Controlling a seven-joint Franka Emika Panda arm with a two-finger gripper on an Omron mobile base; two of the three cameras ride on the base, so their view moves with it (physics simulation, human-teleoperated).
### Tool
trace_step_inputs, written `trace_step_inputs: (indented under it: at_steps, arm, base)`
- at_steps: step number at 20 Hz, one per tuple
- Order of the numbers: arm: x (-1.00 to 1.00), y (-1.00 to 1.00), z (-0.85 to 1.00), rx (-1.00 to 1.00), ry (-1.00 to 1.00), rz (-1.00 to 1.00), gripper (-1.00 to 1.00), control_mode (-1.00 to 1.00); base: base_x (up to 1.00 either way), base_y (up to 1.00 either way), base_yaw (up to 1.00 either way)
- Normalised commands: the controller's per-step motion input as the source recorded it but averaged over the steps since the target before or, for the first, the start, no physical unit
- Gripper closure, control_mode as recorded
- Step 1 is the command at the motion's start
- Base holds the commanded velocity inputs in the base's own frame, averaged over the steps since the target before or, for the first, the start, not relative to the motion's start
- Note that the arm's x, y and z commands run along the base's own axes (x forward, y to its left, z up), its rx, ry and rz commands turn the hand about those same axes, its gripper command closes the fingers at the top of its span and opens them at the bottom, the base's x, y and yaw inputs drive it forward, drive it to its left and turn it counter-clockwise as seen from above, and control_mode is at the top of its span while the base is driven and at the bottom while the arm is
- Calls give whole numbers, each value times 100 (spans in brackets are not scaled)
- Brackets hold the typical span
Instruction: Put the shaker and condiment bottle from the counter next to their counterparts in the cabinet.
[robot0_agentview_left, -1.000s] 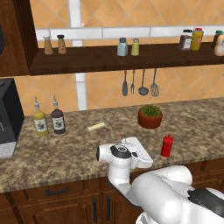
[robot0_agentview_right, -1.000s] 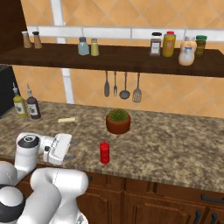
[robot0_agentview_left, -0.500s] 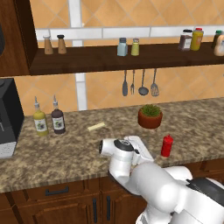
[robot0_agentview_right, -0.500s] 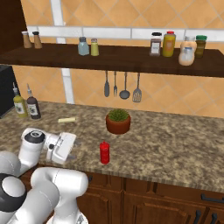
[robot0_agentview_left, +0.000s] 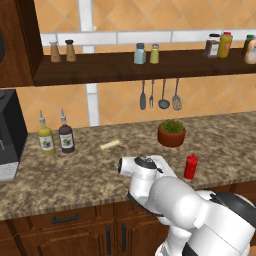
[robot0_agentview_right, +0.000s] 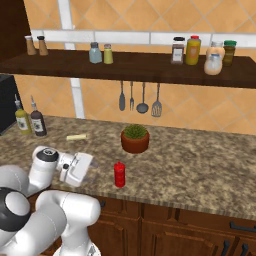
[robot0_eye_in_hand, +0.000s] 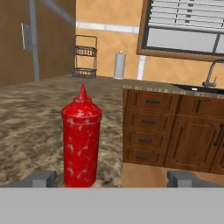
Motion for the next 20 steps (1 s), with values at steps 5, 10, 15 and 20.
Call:
trace_step_inputs:
  at_steps: [5,10,15,20]
  arm:
    - [0,-18,0,0,0,-1,-100,-100]
    - [3,-25,0,0,0,0,-100,-100]
    - [6,-25,0,0,0,0,-100,-100]
    - [1,-27,-4,0,0,0,-100,-100]
  base:
    - [0,0,0]
    - [0,0,0]
    - [0,0,0]
    - [0,0,0]
